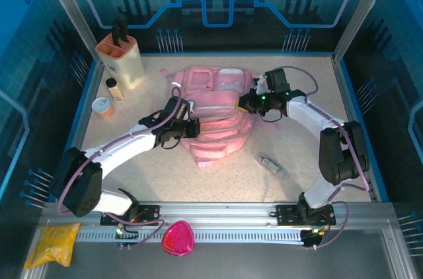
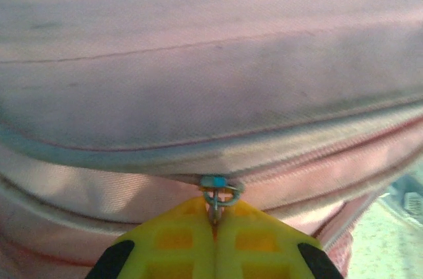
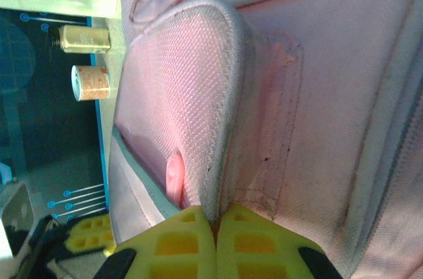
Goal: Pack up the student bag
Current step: Unzip the student bag at the center of the table.
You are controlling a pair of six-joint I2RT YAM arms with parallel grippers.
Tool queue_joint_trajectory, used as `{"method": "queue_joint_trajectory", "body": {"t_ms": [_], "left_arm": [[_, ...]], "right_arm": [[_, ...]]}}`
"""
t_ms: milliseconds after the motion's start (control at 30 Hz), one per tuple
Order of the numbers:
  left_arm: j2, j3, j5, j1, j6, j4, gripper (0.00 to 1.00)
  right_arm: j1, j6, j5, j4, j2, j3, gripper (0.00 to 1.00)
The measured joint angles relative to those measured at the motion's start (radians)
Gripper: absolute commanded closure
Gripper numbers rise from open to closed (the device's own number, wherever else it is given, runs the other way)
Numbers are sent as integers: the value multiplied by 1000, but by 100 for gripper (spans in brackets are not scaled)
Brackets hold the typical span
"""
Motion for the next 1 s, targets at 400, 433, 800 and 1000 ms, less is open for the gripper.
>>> {"method": "queue_joint_trajectory", "body": {"t_ms": [400,433,800,1000], "left_arm": [[219,187,24,-145,-48,28,100],[219,192,24,-144,-48,27,100],[224,206,24,-144,-48,26,100],[232,223,31,-143,-28,1,100]], "right_arm": [[-59,-100,78,-66,6,98,54],[-55,-100,78,-71,-28,66,52],[106,-4,69,-18,-174,-144,48],[148,57,84,72,-103,-148,56]]}}
